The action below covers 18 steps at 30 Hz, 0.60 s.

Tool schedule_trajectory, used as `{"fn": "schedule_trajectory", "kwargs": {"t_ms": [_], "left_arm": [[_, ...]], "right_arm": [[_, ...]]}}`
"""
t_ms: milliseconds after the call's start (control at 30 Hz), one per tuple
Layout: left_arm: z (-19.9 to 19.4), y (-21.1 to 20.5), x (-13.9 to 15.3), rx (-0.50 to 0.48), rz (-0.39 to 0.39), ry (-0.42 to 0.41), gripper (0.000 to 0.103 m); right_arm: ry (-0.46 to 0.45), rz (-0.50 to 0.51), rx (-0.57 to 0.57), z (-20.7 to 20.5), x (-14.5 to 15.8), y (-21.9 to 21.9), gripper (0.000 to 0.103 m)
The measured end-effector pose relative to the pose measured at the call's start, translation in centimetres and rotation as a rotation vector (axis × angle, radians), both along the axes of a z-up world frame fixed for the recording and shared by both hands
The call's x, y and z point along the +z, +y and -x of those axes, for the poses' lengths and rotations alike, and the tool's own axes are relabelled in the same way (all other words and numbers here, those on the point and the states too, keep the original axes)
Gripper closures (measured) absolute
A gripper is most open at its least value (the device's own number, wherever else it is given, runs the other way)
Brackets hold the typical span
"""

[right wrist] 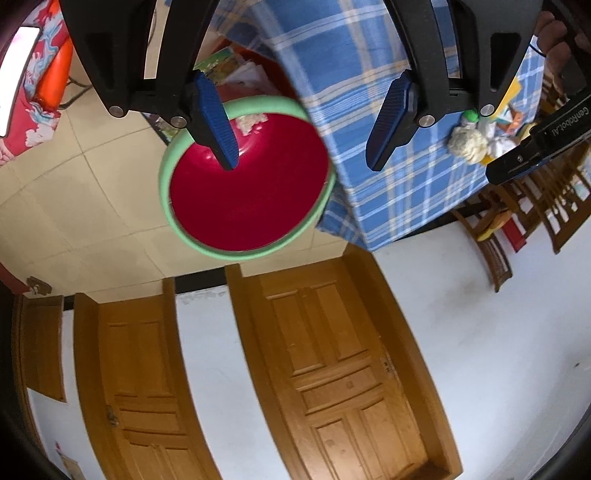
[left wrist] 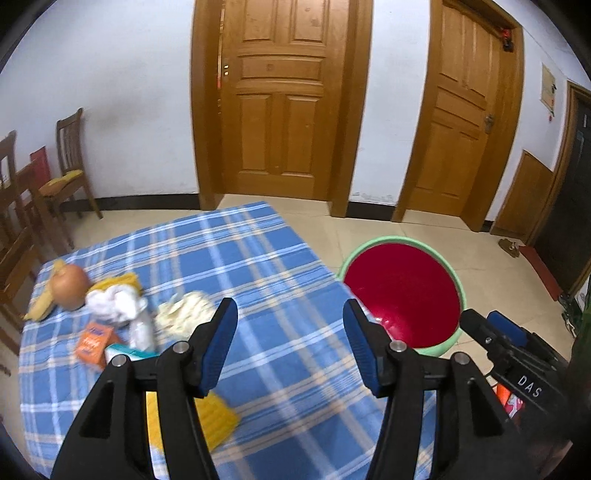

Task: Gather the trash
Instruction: 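Open both grippers to drop the paper and cloth into the bucket, then grasp the yellow foam net with the left gripper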

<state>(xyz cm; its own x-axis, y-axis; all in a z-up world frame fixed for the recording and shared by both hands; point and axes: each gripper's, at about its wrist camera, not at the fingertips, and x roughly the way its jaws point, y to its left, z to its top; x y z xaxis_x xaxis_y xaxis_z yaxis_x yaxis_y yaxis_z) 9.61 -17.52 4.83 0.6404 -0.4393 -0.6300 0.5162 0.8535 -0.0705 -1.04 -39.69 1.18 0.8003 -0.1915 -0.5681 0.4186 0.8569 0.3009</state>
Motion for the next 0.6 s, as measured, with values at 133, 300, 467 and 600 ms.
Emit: {"fn": "schedule_trajectory", "kwargs": {"t_ms": [133, 300, 467, 600], "left_arm": [[0.2, 2.3, -0.1, 0.050, -0.010, 0.000, 0.044], [0.4, 5.3, -0.5, 0.116, -0.004, 0.012, 0.043], [0.4, 8.0, -1.2, 0.173, -0.001, 0.025, 0.043], [0.2, 9.7, -2.0, 0.217, -0.001, 0.038, 0.043]], "right_arm": [[-0.006, 0.001, 0.033, 0.2, 0.3, 1.2, 0.029], [-0.010, -0.004, 0.073, 0.3, 0.4, 2.7, 0.028], [-0.003, 0.006, 0.108, -0.1, 0.5, 4.3, 0.028], [-0.003, 0.011, 0.122, -0.3, 0.5, 5.2, 0.028]]}}
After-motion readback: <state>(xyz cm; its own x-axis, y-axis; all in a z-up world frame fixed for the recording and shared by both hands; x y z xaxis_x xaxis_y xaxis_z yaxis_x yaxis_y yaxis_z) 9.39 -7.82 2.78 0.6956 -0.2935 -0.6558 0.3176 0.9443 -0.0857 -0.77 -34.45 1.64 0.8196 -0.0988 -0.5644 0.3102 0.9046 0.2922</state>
